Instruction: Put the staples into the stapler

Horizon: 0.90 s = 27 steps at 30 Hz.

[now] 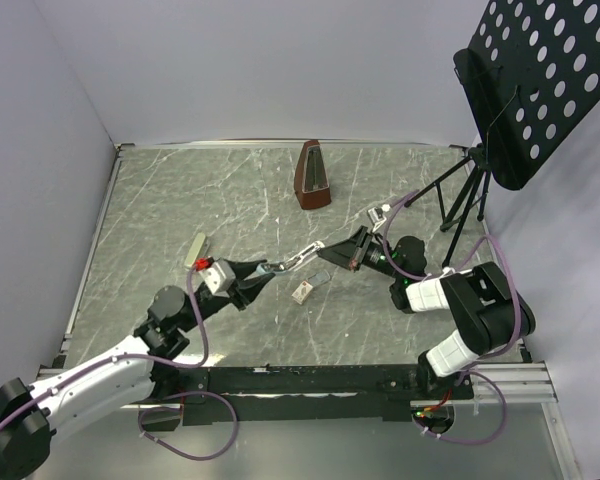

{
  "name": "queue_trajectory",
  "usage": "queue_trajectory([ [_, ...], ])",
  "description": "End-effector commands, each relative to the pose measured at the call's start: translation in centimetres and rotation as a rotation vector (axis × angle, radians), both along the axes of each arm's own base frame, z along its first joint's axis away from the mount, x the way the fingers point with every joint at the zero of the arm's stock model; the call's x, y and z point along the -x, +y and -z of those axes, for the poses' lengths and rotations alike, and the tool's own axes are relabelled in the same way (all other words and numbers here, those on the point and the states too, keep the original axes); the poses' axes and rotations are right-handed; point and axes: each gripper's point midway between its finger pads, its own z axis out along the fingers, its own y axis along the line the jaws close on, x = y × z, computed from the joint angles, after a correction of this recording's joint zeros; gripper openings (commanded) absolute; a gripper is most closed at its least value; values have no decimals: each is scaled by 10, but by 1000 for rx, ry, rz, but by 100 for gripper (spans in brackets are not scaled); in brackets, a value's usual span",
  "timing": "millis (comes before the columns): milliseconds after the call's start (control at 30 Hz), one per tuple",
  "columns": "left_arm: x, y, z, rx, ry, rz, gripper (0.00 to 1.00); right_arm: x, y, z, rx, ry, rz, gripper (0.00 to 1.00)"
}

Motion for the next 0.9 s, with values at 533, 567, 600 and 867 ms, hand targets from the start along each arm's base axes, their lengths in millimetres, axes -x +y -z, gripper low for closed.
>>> queue_trajectory([
  [533, 1, 63, -70, 495, -40, -192, 1, -3, -13, -66, -151, -191, 36, 4],
  [567, -4, 61, -67, 467, -22, -209, 1, -3, -11, -62, -139, -180, 30, 10],
  [600, -7, 63, -67, 459, -16, -232, 1, -3, -10, -60, -125, -186, 25, 15],
  [867, -20, 65, -66, 397, 29, -290, 1, -3, -10, -44, -9, -190, 22, 55],
])
